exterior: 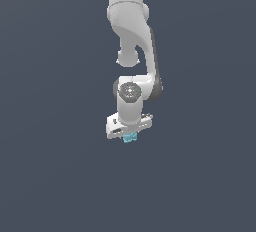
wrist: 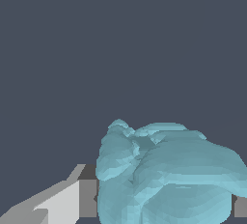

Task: Pick up the object and move it to a goal position.

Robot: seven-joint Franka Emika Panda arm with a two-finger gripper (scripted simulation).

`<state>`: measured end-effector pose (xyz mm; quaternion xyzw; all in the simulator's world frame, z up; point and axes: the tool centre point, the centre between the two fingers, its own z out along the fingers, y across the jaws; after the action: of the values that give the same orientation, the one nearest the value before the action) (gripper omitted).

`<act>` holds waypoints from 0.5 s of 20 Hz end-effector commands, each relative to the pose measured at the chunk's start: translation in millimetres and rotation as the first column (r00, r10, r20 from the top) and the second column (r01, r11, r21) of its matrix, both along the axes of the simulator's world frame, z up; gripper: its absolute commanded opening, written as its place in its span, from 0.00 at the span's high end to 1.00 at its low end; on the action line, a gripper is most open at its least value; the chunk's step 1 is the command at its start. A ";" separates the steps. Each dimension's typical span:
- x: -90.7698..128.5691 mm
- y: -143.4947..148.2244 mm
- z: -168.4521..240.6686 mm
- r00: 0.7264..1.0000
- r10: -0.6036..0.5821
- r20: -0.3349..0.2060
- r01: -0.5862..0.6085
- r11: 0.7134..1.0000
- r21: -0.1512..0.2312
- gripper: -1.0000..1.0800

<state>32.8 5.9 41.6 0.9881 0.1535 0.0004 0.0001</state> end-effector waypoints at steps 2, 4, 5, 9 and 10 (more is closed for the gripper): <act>-0.2 0.2 -0.6 1.000 0.000 -0.001 0.000 1.000 0.000 1.00; -0.2 0.2 -0.6 1.000 0.000 -0.001 0.000 1.000 0.000 1.00; -0.2 0.2 -0.6 1.000 0.000 -0.001 0.000 1.000 0.000 1.00; -1.1 -1.0 1.4 1.000 0.000 0.000 0.000 1.000 0.000 1.00; -2.0 -1.5 2.6 1.000 0.000 0.000 0.000 1.000 0.000 1.00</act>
<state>31.5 5.1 42.6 0.9882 0.1534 0.0000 0.0001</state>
